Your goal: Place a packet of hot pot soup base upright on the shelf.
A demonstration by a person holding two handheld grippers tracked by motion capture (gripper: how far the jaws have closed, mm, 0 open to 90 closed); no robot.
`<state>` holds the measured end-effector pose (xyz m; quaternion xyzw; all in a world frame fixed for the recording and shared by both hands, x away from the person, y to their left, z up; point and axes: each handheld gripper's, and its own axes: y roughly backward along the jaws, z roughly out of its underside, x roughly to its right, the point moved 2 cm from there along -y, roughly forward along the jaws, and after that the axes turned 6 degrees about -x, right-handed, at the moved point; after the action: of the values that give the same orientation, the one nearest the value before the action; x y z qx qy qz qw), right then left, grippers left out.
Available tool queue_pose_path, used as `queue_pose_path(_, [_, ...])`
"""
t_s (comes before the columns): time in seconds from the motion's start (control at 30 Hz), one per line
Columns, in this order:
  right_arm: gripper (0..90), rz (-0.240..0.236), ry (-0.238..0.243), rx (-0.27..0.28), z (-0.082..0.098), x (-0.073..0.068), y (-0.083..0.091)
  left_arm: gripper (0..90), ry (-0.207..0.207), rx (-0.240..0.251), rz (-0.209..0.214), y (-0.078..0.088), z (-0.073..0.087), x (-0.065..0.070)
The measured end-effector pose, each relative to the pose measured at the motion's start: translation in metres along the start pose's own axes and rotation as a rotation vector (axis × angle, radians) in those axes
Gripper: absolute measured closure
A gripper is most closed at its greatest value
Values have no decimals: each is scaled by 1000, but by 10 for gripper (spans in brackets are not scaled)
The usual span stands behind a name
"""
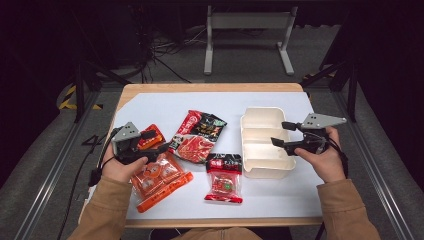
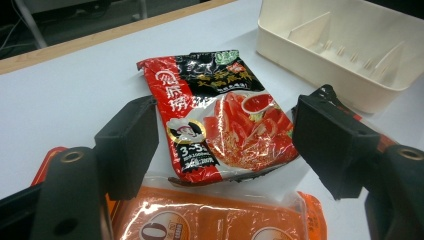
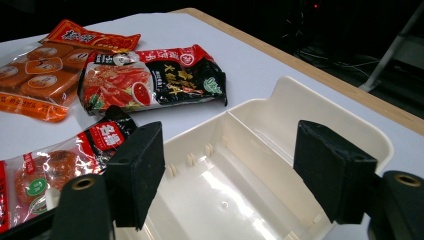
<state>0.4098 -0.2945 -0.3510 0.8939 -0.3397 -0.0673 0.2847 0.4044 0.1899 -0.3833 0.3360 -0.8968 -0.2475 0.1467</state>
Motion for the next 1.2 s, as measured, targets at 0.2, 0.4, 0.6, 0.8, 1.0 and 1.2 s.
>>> queue_pose_path(0.2, [408, -24, 23, -17, 0, 0, -3, 275, 10, 4, 11, -6, -12, -5])
queue_pose_path(0.4, [482, -35, 10, -26, 1, 0, -1, 292, -5, -15, 16, -19, -27, -8])
queue_pose_path(0.6, [478, -31, 20, 1, 1, 1, 3, 296, -3, -9, 41, -34, -46, -13])
queue_pose_path(0.8, [477, -29, 15, 13, 0, 1, 5, 294, 6, -16, 39, -48, -57, -16])
queue_pose_path(1.0, [453, -28, -37, -15, 1, 2, 3, 294, 35, -4, 42, -60, -63, -23])
queue_pose_path(1.2, [467, -34, -31, -10, 1, 3, 5, 306, 21, -14, 20, -74, -64, -30])
